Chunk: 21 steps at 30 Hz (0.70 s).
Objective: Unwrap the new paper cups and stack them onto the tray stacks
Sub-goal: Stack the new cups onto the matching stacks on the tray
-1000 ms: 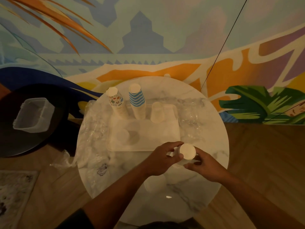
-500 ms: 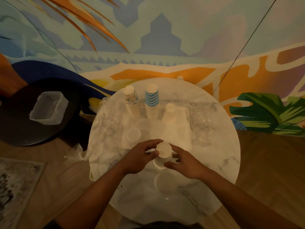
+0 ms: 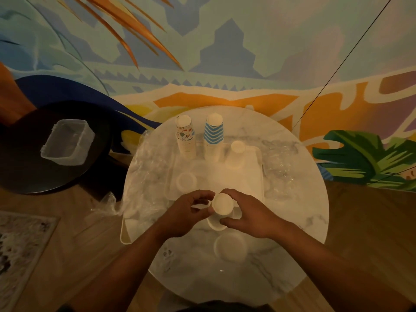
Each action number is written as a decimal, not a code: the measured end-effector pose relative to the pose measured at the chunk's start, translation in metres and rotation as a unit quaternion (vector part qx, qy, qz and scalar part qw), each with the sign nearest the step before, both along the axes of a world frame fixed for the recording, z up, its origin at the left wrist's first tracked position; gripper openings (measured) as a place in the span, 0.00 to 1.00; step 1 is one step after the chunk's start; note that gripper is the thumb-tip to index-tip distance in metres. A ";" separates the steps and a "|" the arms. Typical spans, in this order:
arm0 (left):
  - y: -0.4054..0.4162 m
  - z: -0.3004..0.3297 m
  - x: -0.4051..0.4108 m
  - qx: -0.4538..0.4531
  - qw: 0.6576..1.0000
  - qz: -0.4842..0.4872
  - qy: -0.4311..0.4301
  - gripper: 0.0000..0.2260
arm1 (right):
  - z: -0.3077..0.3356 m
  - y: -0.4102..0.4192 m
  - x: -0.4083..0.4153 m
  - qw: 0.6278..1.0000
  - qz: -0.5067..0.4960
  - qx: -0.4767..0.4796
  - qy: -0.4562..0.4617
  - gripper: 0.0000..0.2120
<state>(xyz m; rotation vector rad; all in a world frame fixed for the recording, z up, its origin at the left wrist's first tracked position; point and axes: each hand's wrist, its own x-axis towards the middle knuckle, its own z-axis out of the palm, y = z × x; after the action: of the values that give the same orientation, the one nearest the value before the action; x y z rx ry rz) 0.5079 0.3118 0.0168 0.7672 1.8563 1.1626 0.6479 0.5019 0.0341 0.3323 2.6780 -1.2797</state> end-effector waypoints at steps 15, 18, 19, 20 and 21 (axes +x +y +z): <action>-0.002 0.005 0.006 0.001 1.000 -0.004 -0.008 0.16 | 0.073 0.024 0.010 0.990 -0.076 -0.088 0.079 0.31; 0.003 0.008 0.009 0.016 1.000 -0.020 -0.004 0.28 | 0.076 0.029 0.010 0.983 -0.108 -0.126 0.082 0.28; 0.006 0.010 0.009 0.022 1.000 -0.021 0.000 0.32 | 0.075 0.029 0.009 0.981 -0.114 -0.137 0.081 0.28; 0.008 0.012 0.010 0.029 0.999 -0.021 0.005 0.35 | 0.074 0.030 0.009 0.978 -0.120 -0.148 0.080 0.27; 0.011 0.014 0.011 0.035 0.999 -0.017 0.009 0.36 | 0.074 0.029 0.008 0.975 -0.128 -0.163 0.079 0.26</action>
<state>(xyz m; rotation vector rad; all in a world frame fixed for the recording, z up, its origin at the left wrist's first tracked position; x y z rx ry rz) 0.5190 0.3232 0.0306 0.8471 1.8190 1.2085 0.6560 0.5312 0.1078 0.5663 2.5470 -1.8627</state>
